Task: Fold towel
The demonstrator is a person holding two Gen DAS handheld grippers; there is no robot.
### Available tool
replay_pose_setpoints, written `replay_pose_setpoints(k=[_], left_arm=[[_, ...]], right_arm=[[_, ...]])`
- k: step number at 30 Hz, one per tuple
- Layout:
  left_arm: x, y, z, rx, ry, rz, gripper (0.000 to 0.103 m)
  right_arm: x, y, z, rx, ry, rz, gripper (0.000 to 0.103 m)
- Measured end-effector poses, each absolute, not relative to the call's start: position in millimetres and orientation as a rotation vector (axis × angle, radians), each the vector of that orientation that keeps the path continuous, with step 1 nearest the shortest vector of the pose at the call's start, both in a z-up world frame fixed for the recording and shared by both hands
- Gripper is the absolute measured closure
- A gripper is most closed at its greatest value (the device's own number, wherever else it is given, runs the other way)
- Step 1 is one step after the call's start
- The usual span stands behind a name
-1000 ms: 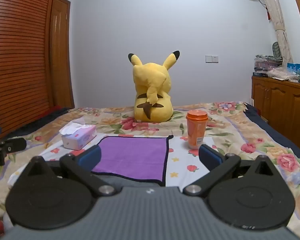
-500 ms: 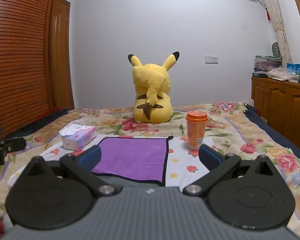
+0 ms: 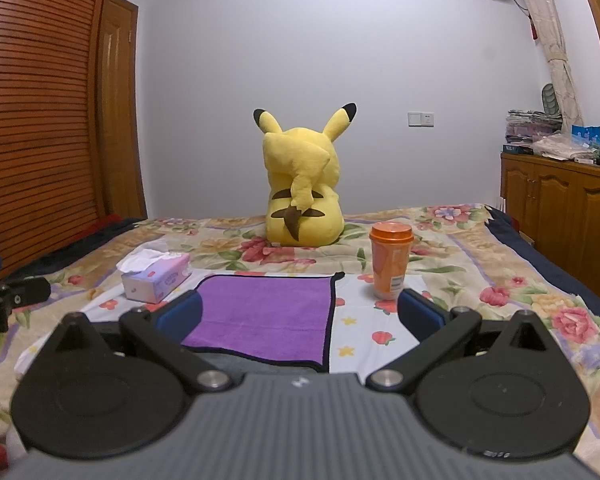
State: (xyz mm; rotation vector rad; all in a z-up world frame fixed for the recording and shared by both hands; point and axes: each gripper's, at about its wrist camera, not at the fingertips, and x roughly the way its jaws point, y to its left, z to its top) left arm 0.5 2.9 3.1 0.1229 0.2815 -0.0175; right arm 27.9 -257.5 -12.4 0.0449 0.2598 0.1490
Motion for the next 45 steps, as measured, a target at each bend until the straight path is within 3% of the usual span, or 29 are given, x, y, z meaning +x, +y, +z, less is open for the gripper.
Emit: replay_pose_setpoints(k=[45], left_arm=[[-1.5, 5.1, 2.3, 0.129, 0.281, -0.015, 0.000]], right_arm=[[29.0, -260.4, -12.5, 0.045, 0.261, 0.149, 0.000]])
